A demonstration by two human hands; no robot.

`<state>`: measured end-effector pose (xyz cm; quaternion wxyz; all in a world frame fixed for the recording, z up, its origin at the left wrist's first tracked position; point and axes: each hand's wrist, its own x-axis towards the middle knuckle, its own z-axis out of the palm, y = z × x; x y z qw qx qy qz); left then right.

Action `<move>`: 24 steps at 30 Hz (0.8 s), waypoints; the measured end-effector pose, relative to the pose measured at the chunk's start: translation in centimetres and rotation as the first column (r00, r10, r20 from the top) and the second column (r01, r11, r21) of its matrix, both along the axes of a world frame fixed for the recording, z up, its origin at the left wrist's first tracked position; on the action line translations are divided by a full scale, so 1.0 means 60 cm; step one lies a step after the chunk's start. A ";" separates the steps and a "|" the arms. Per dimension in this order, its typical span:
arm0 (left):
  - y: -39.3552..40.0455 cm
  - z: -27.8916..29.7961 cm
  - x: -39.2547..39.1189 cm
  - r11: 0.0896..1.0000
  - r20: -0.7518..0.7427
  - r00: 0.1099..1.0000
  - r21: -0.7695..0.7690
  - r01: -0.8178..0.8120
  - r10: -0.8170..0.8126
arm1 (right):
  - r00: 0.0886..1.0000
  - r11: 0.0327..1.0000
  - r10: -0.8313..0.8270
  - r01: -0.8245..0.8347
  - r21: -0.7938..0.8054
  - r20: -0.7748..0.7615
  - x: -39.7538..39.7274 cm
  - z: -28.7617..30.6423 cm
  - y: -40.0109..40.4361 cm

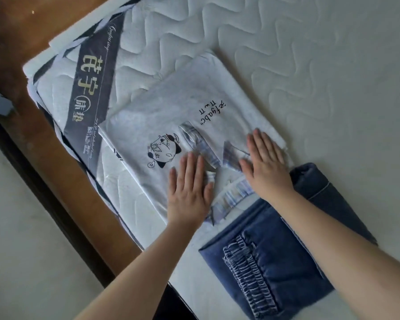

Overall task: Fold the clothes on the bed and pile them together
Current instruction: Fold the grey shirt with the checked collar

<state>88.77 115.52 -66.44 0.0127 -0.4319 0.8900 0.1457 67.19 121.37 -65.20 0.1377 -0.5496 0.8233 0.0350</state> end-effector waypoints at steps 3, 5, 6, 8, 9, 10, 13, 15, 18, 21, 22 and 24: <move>0.040 -0.007 0.023 0.999 -0.028 1.000 -0.044 0.013 -0.014 | 0.991 0.991 -0.133 0.133 0.029 -0.002 0.000 -0.001 0.039; 0.061 -0.010 0.040 0.992 0.044 0.992 -0.029 0.122 -0.121 | 0.987 0.985 -0.160 0.160 0.068 -0.006 0.000 0.000 0.042; 0.069 -0.007 0.046 0.988 0.100 0.983 0.005 0.153 -0.153 | 0.987 0.982 -0.161 0.159 0.103 0.004 0.000 0.003 0.037; 0.070 0.004 0.044 0.989 0.184 0.972 0.055 0.139 -0.147 | 0.987 0.971 -0.159 0.152 0.185 0.024 -0.002 0.014 0.018; 0.066 0.015 0.038 0.989 0.228 0.964 0.076 0.126 -0.140 | 0.987 0.962 -0.156 0.145 0.229 0.029 -0.002 0.027 0.010; 0.059 0.030 0.030 0.985 0.279 0.948 0.120 0.125 -0.154 | 0.989 0.956 -0.146 0.132 0.262 0.035 -0.001 0.045 0.006; 0.045 0.098 0.014 0.945 0.339 0.910 0.297 0.139 -0.240 | 0.986 0.970 -0.106 0.074 0.230 0.128 0.020 0.127 0.023; 0.052 0.170 0.020 0.937 0.313 0.917 0.316 0.145 -0.248 | 0.980 0.990 -0.040 0.013 0.140 0.194 0.041 0.192 0.062; 0.078 0.297 0.058 0.943 0.243 0.932 0.263 0.204 -0.269 | 0.969 1.000 -0.017 0.018 -0.001 0.246 0.058 0.296 0.136; 0.104 0.416 0.119 0.940 0.168 0.954 0.281 0.196 -0.249 | 0.909 0.990 -0.132 0.144 -0.001 0.395 0.077 0.401 0.218; 0.114 0.452 0.139 0.947 0.161 0.957 0.253 0.197 -0.242 | 0.908 0.984 -0.157 0.179 -0.021 0.388 0.085 0.436 0.249; 0.132 0.523 0.179 0.958 0.187 0.951 0.197 0.208 -0.245 | 0.945 0.985 -0.100 0.139 -0.106 0.311 0.111 0.497 0.303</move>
